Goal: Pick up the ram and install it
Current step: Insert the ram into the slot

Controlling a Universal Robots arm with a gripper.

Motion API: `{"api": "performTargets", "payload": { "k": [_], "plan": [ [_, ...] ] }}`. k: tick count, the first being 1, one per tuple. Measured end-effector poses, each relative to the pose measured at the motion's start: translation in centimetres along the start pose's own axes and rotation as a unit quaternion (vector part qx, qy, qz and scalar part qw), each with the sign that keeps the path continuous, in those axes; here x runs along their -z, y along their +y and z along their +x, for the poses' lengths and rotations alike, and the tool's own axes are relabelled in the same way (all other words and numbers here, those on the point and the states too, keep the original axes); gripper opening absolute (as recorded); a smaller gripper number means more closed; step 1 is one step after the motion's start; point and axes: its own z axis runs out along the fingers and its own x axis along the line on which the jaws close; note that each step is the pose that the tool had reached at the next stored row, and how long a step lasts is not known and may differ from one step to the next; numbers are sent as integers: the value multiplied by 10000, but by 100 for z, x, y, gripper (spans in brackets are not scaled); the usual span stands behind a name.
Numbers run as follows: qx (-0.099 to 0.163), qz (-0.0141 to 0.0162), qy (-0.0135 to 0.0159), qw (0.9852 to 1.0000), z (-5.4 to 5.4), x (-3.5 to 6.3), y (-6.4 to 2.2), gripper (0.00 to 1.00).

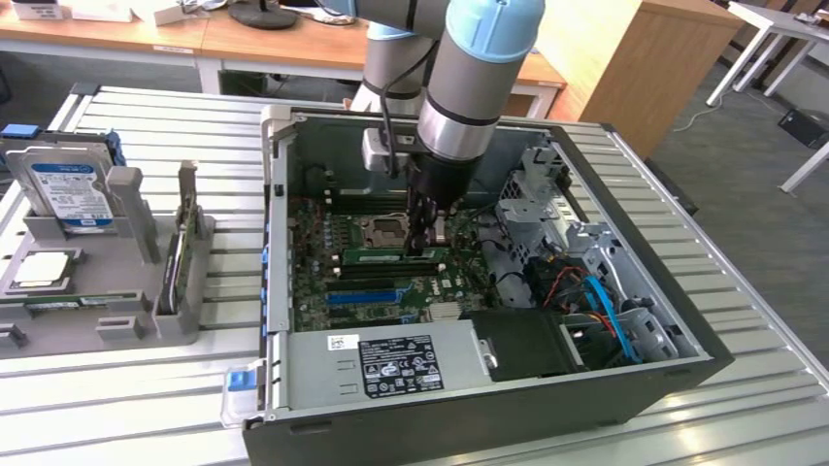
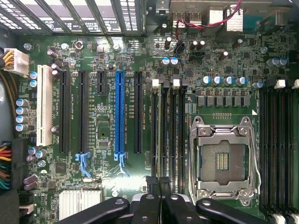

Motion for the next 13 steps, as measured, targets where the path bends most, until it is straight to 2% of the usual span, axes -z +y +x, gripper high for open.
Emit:
{"api": "performTargets", "payload": {
  "k": [13],
  "plan": [
    [0,0,0,10000,0,-27,-1,12]
  ]
}}
